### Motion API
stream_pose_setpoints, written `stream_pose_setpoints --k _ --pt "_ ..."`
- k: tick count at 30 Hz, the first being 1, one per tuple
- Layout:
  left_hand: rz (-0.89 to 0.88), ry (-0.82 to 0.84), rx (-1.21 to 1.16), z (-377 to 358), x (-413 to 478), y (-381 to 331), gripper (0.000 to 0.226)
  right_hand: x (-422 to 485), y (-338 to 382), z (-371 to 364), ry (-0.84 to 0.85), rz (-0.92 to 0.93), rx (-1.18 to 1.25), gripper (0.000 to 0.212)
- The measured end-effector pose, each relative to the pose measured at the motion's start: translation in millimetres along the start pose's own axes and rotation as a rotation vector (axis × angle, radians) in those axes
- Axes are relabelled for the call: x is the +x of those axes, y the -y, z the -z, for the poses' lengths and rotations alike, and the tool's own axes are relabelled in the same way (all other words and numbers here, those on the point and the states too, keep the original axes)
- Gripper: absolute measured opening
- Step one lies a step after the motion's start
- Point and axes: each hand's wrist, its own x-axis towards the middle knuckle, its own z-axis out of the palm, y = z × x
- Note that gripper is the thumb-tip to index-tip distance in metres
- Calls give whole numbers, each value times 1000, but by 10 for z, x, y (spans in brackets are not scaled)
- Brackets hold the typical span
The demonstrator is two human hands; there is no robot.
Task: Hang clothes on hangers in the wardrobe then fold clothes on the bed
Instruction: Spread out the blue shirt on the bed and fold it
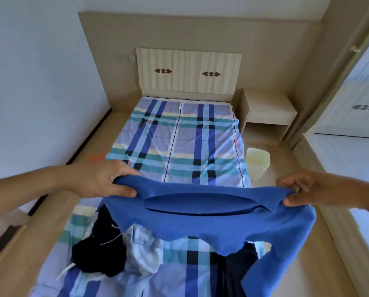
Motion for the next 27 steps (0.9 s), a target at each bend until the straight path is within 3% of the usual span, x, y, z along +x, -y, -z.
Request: stream_pose_setpoints --k 8,16,19,20,22,24,27 --pt "177 -67 -58 -579 930 976 32 1073 -1190 -110 -165 -121 80 24" --pt "289 -110 20 -1214 2982 2729 41 3285 -2889 -27 -421 -360 28 32" --pt "375 -320 45 -1520 3913 3512 25 4309 -3552 24 -650 -382 52 13" --pt "425 -410 98 -1585 4130 3659 19 4544 -3704 35 -741 -387 63 20" --pt "531 -485 290 -1952 4547 4004 33 4987 -4161 -177 -785 -457 -14 55" --pt "522 -394 399 -2501 4826 4243 44 5205 -4602 -515 -715 -531 -116 74" --pt "395 -190 377 -3434 4990 4369 51 5097 -5313 -1051 -654 -667 -121 77"
